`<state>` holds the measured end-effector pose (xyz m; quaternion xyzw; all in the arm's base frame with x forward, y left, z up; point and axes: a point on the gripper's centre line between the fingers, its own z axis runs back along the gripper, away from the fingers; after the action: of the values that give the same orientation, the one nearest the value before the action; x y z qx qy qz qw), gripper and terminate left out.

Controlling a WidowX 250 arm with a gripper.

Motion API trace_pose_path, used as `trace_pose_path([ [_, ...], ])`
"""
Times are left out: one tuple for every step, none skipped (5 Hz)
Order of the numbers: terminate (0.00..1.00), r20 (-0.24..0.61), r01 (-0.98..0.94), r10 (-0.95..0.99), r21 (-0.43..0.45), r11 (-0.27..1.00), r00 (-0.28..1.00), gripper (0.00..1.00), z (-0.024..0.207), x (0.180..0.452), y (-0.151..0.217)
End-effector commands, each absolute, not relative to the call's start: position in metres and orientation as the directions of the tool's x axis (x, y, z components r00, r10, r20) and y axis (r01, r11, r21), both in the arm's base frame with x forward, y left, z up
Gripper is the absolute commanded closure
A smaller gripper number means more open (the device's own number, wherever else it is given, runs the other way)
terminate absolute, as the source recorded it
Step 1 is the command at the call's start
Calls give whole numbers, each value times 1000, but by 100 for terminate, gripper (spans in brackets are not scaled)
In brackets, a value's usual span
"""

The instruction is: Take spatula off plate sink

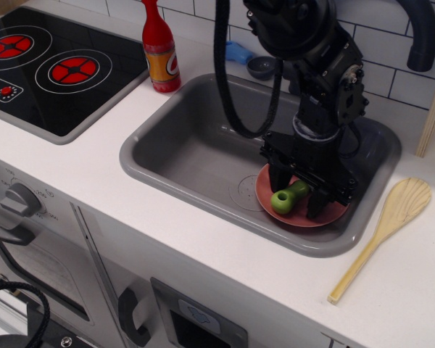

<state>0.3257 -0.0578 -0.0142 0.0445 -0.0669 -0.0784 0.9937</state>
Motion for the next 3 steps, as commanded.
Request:
trace_pose_path([
  [0, 203, 143, -159, 92, 985, 966, 100, 4, 335, -58],
  [0, 239, 136, -151, 75, 988, 959, 100, 19, 338, -56],
  [0, 309, 112, -125, 59, 992, 943, 100, 38, 336, -48],
])
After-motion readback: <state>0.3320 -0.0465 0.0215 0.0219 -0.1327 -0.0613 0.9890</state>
